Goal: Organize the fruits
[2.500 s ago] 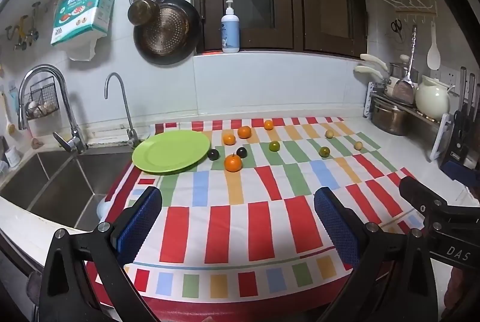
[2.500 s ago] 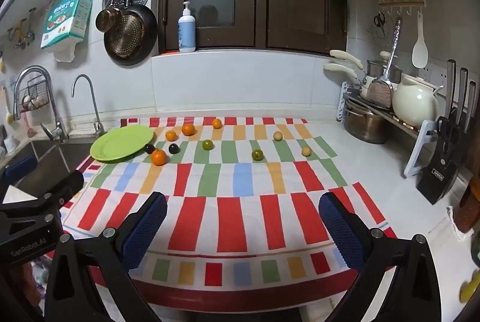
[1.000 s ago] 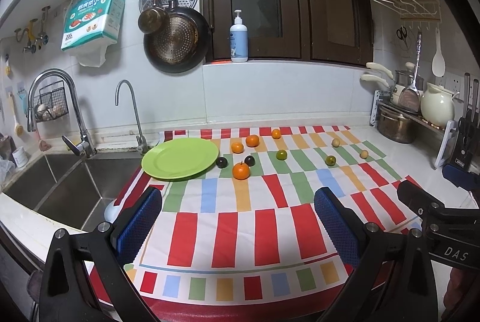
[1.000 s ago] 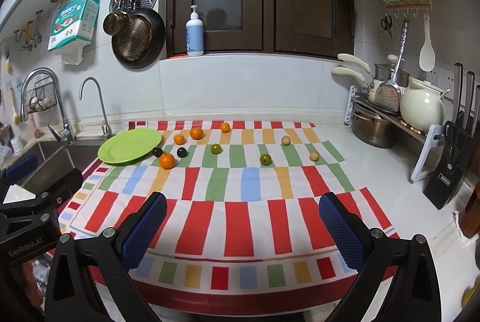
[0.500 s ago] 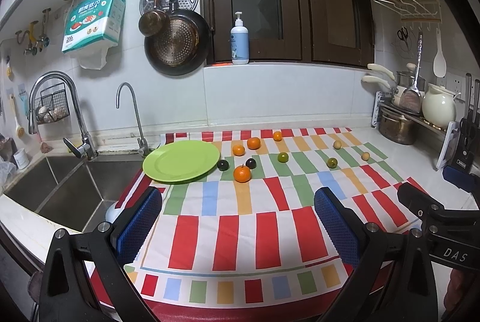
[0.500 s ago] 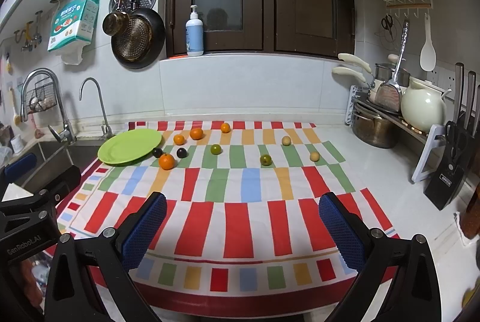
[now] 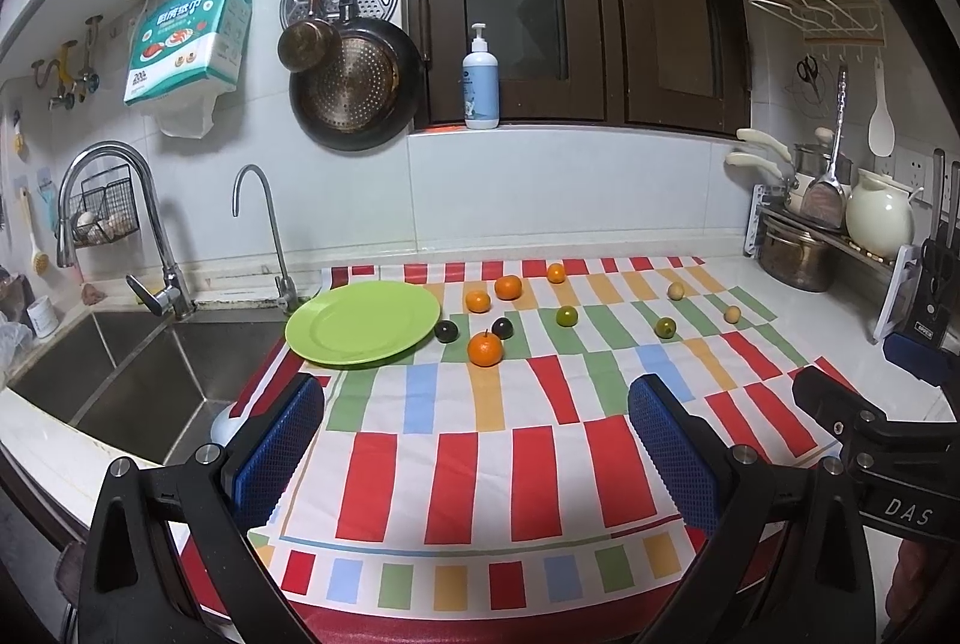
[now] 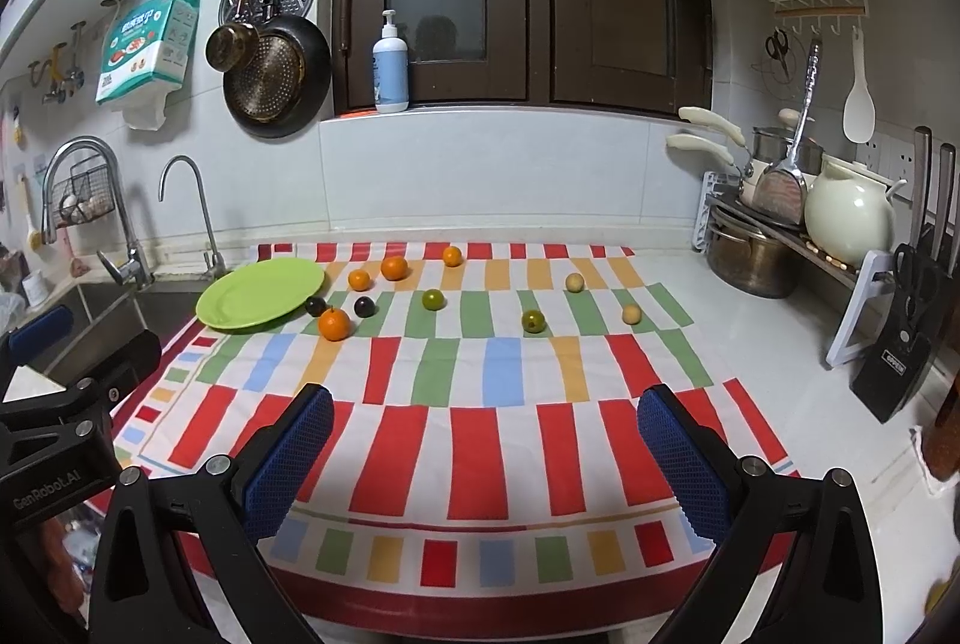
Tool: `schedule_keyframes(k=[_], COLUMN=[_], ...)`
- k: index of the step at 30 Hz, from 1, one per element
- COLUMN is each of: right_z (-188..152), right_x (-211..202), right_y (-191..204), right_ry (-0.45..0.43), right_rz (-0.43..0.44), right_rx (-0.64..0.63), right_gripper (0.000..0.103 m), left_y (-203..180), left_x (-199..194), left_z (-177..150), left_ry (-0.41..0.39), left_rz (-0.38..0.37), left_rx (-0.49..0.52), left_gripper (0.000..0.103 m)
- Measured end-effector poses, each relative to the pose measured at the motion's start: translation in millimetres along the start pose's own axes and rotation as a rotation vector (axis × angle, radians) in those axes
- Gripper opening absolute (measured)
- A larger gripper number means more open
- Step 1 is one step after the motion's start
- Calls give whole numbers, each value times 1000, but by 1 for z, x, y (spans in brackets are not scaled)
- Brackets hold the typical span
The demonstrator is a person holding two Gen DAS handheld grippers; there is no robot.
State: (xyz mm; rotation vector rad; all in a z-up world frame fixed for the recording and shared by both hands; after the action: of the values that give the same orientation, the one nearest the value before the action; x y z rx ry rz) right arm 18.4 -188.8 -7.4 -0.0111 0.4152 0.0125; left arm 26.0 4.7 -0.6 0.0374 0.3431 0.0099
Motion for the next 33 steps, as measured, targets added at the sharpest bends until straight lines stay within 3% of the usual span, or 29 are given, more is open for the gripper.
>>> schedule_keyframes(k=[14,33], right_z=[6,29], right_x=[24,116], right_y=[4,23], right_ry=[22,66], right_rz=[4,-17], right_rx=[-4,-18], right_gripper=[103,103], left_y=[2,17], left_x=[24,126], left_z=[-1,20], left_ry=[35,80], left_rz=[-2,-78], left_rx=[-2,23], left_gripper=[103,103])
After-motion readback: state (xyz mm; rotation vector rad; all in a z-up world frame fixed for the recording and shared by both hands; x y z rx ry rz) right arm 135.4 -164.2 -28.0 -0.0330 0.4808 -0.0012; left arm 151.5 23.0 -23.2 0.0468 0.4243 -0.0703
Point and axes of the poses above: each gripper's, at about its wrist camera, not at the fingertips, and x roughly the way its jaws point, y to its left, z to its top, the point moved 3 cm from there along x, roughly the way its jaws point, and after that the axes turned 4 degrees about -y, right-handed, at the moved point
